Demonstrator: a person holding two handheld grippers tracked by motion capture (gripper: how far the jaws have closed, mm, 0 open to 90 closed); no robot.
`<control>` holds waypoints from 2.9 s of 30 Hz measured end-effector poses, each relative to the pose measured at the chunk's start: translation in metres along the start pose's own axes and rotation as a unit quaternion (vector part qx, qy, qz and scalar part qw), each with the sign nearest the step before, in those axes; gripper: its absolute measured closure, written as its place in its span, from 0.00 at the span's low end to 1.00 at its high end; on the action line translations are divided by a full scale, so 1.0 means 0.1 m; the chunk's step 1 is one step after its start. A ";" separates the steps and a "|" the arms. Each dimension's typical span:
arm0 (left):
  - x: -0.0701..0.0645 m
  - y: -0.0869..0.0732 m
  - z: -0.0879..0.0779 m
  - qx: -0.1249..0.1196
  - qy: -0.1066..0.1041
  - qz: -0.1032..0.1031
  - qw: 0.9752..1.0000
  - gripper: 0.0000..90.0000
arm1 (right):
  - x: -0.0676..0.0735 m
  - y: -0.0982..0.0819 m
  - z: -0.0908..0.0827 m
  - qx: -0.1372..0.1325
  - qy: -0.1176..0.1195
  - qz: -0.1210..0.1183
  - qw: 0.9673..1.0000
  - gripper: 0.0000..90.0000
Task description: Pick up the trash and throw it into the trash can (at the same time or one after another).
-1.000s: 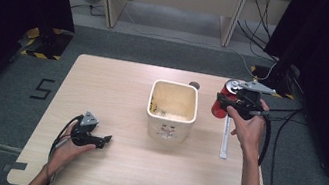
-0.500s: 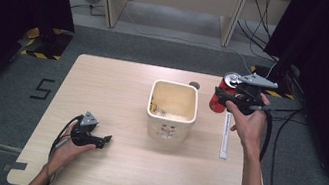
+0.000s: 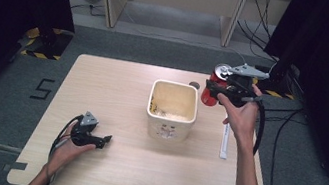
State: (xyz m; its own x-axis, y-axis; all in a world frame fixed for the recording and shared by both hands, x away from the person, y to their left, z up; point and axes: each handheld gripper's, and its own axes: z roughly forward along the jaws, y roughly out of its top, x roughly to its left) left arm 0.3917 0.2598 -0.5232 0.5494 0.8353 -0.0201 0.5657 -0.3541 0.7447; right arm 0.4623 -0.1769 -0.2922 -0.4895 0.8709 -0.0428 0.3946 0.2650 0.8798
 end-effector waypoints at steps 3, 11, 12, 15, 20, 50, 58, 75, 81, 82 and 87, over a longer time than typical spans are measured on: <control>0.00 0.00 0.00 0.001 0.000 0.000 1.000 0.17 | 0.04 0.03 0.03 0.000 0.005 -0.003 1.000 0.38; 0.00 0.00 0.00 0.001 0.000 0.000 1.000 0.17 | 0.17 0.09 0.11 0.002 0.023 -0.011 1.000 0.38; 0.00 0.00 0.00 0.001 0.000 0.000 1.000 0.17 | 0.17 0.09 0.11 0.002 0.023 -0.011 1.000 0.38; 0.00 0.00 0.00 0.001 0.000 0.000 1.000 0.17 | 0.23 0.11 0.15 0.004 0.030 -0.016 0.999 0.38; 0.00 0.00 0.00 0.001 0.000 0.000 1.000 0.17 | 0.37 0.15 0.24 0.005 0.047 -0.023 0.999 0.38; 0.00 0.00 0.00 0.000 -0.001 0.000 1.000 0.17 | 0.75 -0.15 0.90 0.067 0.111 -0.037 0.991 0.37; 0.00 0.00 0.00 0.000 -0.001 0.000 1.000 0.17 | 0.79 -0.25 1.05 0.090 0.112 -0.041 0.989 0.37; 0.00 0.00 0.00 0.000 -0.001 0.000 1.000 0.17 | 0.44 -0.17 0.65 0.054 0.094 -0.009 0.994 0.27; 0.00 0.00 0.00 0.000 -0.001 0.000 1.000 0.17 | 0.25 -0.22 0.49 0.055 0.066 -0.011 0.996 0.29; 0.00 0.00 0.00 -0.001 -0.001 0.000 1.000 0.17 | 0.25 -0.22 0.49 0.055 0.066 -0.011 0.996 0.29; 0.00 0.00 0.00 0.000 -0.001 0.000 1.000 0.17 | 0.09 -0.30 0.39 0.053 0.045 -0.003 0.998 0.32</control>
State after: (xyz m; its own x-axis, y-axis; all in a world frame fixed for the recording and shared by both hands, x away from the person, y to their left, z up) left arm 0.3915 0.2596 -0.5232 0.5508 0.8344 -0.0210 0.5650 -0.3542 0.7452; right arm 0.4766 -0.1613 -0.3377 -0.5586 0.8295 -0.0009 0.4685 0.3163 0.8249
